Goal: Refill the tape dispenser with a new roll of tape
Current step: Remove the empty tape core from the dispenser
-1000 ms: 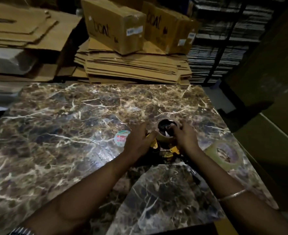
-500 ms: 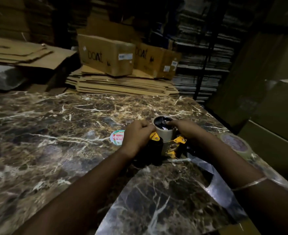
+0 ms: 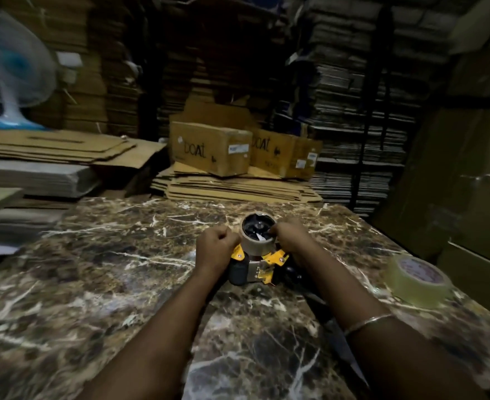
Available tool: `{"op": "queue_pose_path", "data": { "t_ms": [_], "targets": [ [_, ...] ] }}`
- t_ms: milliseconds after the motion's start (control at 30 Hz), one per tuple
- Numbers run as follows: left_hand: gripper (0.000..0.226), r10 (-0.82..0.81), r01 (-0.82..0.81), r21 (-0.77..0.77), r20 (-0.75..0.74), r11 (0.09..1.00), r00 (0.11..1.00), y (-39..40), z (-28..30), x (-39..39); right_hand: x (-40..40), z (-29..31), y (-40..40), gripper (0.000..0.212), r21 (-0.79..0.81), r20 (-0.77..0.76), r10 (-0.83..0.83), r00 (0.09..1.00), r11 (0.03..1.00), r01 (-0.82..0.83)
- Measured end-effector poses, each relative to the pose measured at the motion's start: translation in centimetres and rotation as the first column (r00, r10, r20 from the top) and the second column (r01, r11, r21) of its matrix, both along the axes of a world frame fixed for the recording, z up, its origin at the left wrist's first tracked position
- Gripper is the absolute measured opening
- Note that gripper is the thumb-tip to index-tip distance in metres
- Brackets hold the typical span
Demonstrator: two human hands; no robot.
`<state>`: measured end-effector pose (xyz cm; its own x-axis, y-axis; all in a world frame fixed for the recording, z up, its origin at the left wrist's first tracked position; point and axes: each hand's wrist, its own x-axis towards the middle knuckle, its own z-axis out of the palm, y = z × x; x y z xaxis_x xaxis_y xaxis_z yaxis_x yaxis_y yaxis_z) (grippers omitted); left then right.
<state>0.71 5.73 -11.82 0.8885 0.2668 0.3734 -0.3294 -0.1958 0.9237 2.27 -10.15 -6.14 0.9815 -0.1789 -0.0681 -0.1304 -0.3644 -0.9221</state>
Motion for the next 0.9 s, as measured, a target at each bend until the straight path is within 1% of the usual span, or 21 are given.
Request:
{"op": "queue_pose_path", "data": {
  "t_ms": [100,167,233,300,433,467,567,633,733,767,800,833,867,900],
  "targets": [
    [0.035,0.032,-0.043,0.166,0.07,0.985,0.997,0.6,0.4,-0.1,1.4,-0.5,0.6,0.031,0.051,0.108,0.008,0.994,0.999,-0.014],
    [0.039,0.032,-0.062,0.272,0.115,0.96,0.993,0.9,0.6,-0.1,1.3,-0.5,0.7,0.032,0.087,0.197,0.005,0.98,0.996,-0.022],
    [0.041,0.029,-0.07,0.306,0.139,0.95,0.99,1.0,0.6,0.0,1.2,-0.7,0.6,0.03,0.078,0.272,0.007,0.962,0.997,-0.029],
    [0.038,0.041,-0.073,0.262,0.123,0.962,0.992,1.0,0.5,0.1,1.3,-1.1,0.3,0.028,0.085,0.322,0.016,0.947,0.995,-0.046],
    [0.006,-0.053,0.051,0.046,0.042,0.998,0.998,1.3,1.4,0.0,0.8,-1.4,0.1,0.036,0.141,0.348,0.041,0.936,0.985,-0.095],
    [0.007,-0.078,0.078,0.003,0.034,0.997,0.996,1.5,1.9,0.1,0.5,-1.4,0.1,0.036,0.13,0.363,0.045,0.931,0.987,-0.098],
    [0.025,-0.159,0.154,-0.107,-0.034,0.982,0.987,1.8,3.1,0.6,-0.2,-1.6,0.1,0.037,0.077,0.404,0.082,0.911,0.989,-0.123],
    [0.039,-0.173,0.168,-0.086,-0.067,0.982,0.983,1.8,3.4,0.9,-0.9,-1.5,0.2,0.039,0.037,0.437,0.1,0.894,0.991,-0.128],
    [0.067,-0.148,0.147,-0.024,-0.074,0.989,0.986,1.8,3.5,0.7,-1.3,-1.4,0.2,0.044,-0.036,0.497,0.123,0.859,0.992,-0.121],
    [0.069,-0.139,0.14,0.01,-0.079,0.99,0.987,1.8,3.5,0.7,-1.4,-1.3,0.2,0.042,-0.068,0.512,0.142,0.847,0.99,-0.125],
    [0.063,-0.134,0.14,0.067,-0.082,0.988,0.988,1.8,3.6,0.5,-1.5,-1.3,0.1,0.04,-0.091,0.525,0.16,0.836,0.987,-0.132],
    [0.052,-0.129,0.138,0.118,-0.081,0.983,0.988,1.7,3.8,0.4,-1.6,-1.3,0.1,0.039,-0.103,0.535,0.167,0.828,0.986,-0.133],
    [0.043,-0.134,0.144,0.138,-0.079,0.98,0.988,1.6,3.8,0.2,-1.7,-1.4,0.0,0.039,-0.105,0.539,0.171,0.825,0.985,-0.136],
    [0.039,-0.147,0.156,0.128,-0.075,0.979,0.986,1.6,4.0,0.0,-1.8,-1.3,0.1,0.039,-0.101,0.541,0.171,0.824,0.985,-0.138]
  ]
}}
